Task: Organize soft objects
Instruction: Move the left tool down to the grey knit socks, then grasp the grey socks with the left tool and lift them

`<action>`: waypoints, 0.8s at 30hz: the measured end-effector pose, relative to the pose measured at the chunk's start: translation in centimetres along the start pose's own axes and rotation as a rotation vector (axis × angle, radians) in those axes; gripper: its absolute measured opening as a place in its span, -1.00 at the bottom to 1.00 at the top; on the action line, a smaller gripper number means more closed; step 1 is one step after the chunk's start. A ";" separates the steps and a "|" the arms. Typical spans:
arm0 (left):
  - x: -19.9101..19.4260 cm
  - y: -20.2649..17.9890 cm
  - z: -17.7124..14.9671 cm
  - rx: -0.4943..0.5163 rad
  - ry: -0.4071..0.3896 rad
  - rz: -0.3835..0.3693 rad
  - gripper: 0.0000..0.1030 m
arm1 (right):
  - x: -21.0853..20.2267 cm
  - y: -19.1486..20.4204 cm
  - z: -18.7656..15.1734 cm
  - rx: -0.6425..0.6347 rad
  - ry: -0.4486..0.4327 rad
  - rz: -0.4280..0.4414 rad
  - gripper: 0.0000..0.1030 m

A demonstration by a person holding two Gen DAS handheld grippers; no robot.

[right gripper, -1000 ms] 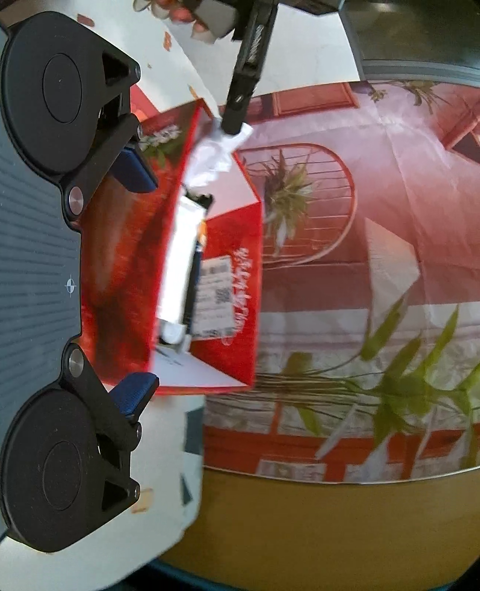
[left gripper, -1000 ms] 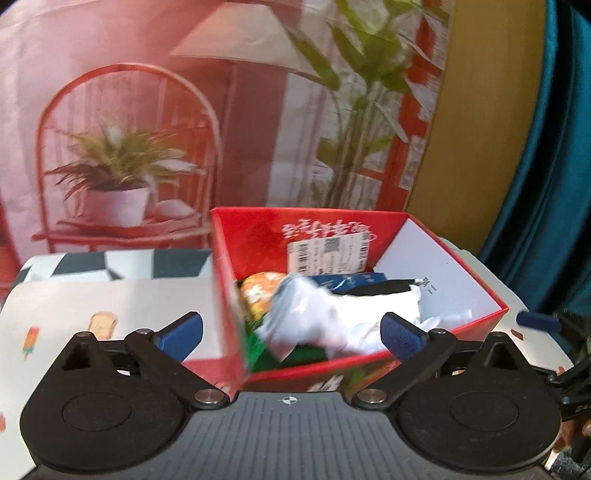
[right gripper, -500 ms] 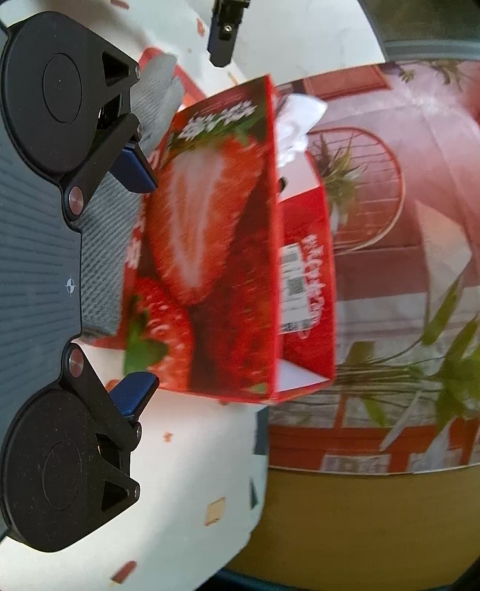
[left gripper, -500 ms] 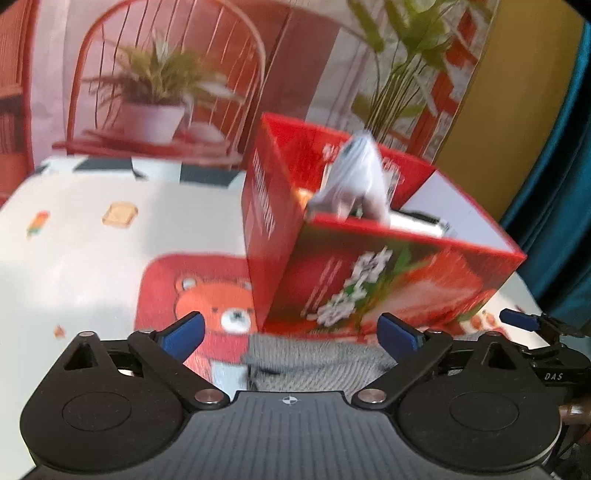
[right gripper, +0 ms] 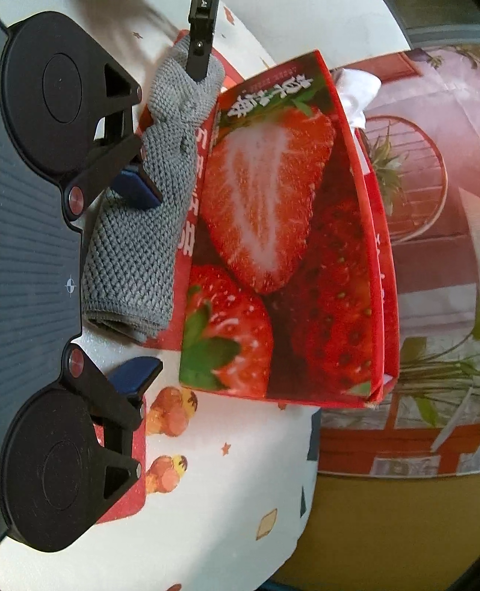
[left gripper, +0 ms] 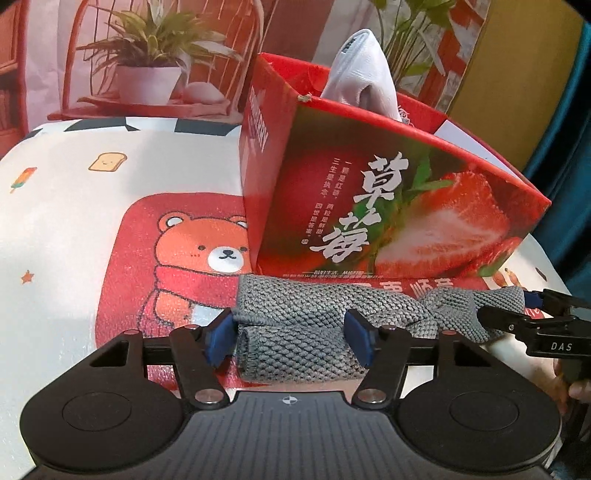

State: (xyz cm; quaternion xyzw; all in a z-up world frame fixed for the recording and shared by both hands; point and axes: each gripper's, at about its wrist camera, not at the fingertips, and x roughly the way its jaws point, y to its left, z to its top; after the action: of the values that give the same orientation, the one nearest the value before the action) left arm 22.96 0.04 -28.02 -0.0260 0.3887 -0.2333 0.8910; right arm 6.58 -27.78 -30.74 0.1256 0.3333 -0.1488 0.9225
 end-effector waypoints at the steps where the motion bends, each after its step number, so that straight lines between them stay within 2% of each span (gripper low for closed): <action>1: -0.1 0.0 -0.2 0.000 -0.005 0.003 0.27 | 0.0 0.2 0.0 -0.010 -0.001 0.002 0.52; 11: -1.3 -0.9 -1.5 -0.009 -0.021 0.010 0.27 | -0.1 0.1 0.0 -0.019 -0.003 0.028 0.35; 13: -1.5 -1.1 -1.7 -0.015 -0.019 0.014 0.25 | -0.2 0.2 0.0 -0.019 -0.004 0.035 0.22; 15: -1.7 -1.0 -1.7 -0.033 -0.015 0.009 0.02 | -0.4 0.2 -0.1 -0.021 -0.004 0.050 0.09; 16: -1.8 -0.8 -1.8 -0.051 -0.008 -0.011 -0.30 | -0.5 0.2 -0.1 -0.019 -0.003 0.054 0.01; 17: -1.9 -0.7 -1.8 -0.069 0.001 -0.037 -0.49 | -0.6 0.3 -0.1 -0.015 -0.002 0.057 -0.03; 21: -2.9 -1.4 -1.9 -0.035 -0.028 -0.042 -0.64 | -1.5 0.5 0.2 -0.003 -0.017 0.069 -0.40; 24: -3.9 -1.9 -1.5 -0.021 -0.061 -0.049 -0.66 | -2.7 0.8 0.6 0.002 -0.045 0.074 -0.47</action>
State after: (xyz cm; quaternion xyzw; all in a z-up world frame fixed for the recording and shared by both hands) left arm 18.81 0.25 -25.97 -0.0517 0.3630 -0.2499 0.8962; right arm 5.28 -26.75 -28.44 0.1356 0.3075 -0.1175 0.9345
